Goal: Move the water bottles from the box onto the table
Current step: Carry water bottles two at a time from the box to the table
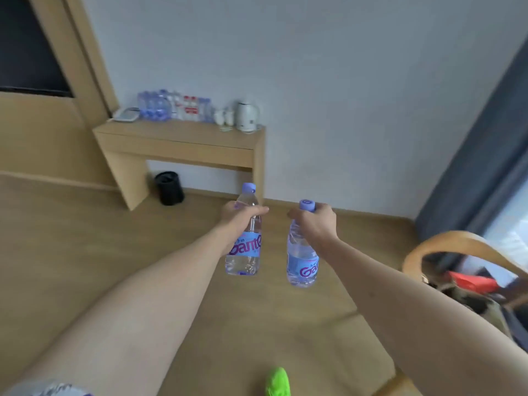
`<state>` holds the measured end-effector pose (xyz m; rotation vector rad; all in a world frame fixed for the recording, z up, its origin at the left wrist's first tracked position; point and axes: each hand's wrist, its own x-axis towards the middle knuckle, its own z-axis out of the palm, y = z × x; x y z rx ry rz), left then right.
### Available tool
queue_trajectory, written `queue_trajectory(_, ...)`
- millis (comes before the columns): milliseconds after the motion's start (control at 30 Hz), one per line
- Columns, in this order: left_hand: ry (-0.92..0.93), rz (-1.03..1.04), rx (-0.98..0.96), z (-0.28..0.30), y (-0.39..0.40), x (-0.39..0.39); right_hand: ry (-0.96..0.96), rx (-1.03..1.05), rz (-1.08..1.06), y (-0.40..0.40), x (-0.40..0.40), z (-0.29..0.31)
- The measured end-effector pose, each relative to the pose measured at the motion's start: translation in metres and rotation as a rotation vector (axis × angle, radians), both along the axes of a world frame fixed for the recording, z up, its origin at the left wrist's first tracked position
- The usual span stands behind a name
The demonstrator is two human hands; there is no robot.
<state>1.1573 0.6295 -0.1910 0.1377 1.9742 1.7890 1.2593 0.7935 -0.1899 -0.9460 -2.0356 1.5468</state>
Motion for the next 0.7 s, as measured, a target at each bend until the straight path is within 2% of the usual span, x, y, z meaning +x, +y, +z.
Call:
queue_trajectory(200,0.036,0.192,-0.026,-0.001,-0.055,-0.109,0.02,-0.018,0.193,-0.039,-0.141,-0.004)
queue_trajectory(467,0.08,0.35,-0.072,0.031,-0.088,-0.264,0.038,-0.035,0.368,-0.061,-0.333,0.021)
queue_trajectory(700,0.002,0.454,0.007,0.025,-0.118,-0.375,0.029,-0.021,0.458,-0.091,-0.459,0.023)
